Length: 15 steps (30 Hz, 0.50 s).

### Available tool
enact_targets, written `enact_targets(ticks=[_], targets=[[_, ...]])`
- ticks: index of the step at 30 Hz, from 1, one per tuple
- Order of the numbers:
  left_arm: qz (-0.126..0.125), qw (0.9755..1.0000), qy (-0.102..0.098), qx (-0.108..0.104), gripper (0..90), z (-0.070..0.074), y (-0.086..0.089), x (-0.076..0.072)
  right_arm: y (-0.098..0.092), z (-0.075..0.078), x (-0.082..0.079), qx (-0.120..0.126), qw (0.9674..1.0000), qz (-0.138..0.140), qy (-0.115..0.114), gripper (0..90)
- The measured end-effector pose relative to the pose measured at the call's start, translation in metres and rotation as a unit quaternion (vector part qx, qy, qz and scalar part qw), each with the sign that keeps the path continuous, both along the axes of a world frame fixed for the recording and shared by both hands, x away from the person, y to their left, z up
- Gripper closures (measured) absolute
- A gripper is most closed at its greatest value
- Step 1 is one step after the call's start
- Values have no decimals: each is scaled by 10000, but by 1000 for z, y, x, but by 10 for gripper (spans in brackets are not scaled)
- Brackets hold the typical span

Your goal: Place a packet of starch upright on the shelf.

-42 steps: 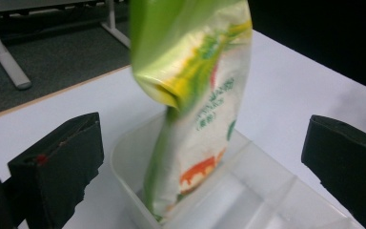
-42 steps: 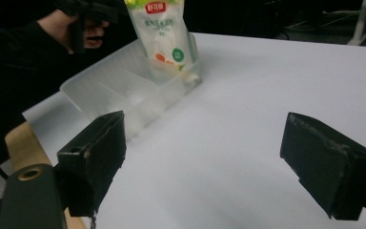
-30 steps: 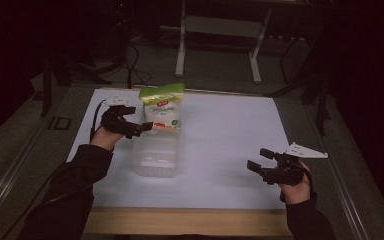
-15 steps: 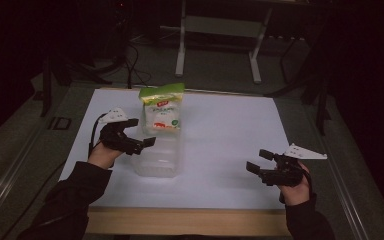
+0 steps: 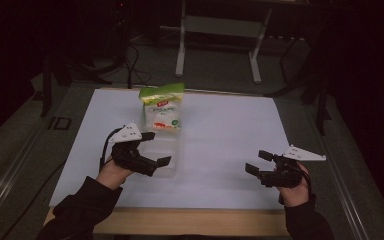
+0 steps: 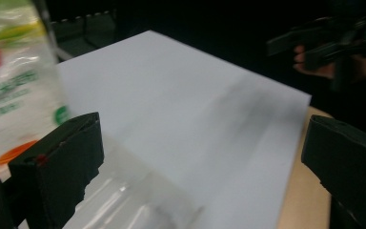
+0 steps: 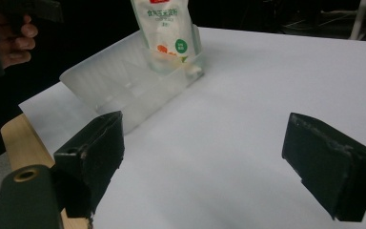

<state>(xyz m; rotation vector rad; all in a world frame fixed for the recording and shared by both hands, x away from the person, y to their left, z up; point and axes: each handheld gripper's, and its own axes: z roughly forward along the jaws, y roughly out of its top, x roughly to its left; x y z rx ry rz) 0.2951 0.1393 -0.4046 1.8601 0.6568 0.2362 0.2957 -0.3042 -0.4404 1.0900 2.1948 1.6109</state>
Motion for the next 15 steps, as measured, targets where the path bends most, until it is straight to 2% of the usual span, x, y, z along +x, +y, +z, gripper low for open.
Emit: enact_targets(ticks=[5,15], targets=[[-217,9997,-40,45,9,-1,-15,-11,1,-1,-1,37,10000,45,13,141],[-750,9971,42,-91,9,-11,-47,-27,4,-2,-3,12,9999,105,-3,138]])
